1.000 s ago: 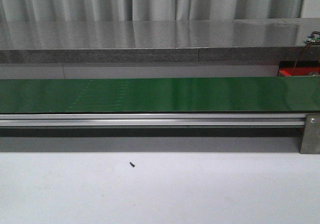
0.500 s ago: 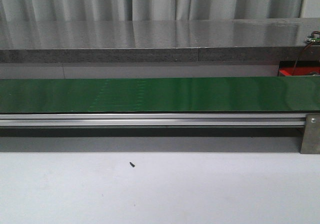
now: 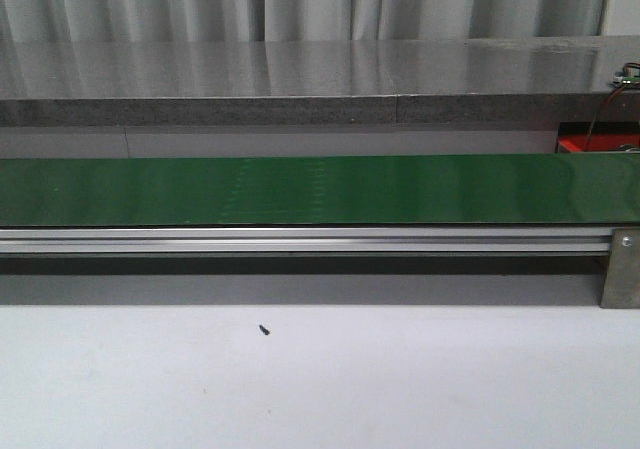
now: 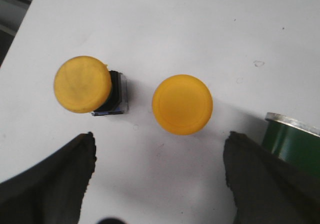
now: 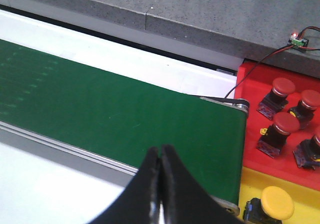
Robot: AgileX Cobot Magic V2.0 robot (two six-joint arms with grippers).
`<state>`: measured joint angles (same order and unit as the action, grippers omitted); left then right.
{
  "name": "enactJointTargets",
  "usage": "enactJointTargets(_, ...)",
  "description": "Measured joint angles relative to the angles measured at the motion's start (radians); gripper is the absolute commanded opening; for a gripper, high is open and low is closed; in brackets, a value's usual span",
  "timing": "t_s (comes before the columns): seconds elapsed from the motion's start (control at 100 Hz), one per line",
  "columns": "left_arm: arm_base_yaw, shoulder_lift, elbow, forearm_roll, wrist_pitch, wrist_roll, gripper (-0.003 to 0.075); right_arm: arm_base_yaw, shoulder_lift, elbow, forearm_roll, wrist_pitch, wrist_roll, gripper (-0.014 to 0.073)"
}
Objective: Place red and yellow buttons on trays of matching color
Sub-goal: 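Lower the left gripper onto a yellow push button and grasp it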
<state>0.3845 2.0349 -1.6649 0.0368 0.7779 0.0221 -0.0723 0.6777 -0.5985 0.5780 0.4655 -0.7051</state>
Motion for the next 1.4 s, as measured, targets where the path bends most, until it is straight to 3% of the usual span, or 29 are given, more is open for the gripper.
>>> enactJointTargets(0.52, -0.041, 0.033, -0.011, 0.0, -0.114, 0.019, 0.0501, 0.0, 0.0, 0.0, 0.0, 0.0, 0.0, -0.0068)
enactJointTargets(1.4, -0.041, 0.051, -0.013, 0.0, -0.194, 0.025, 0.0501, 0.0, 0.0, 0.0, 0.0, 0.0, 0.0, -0.0068)
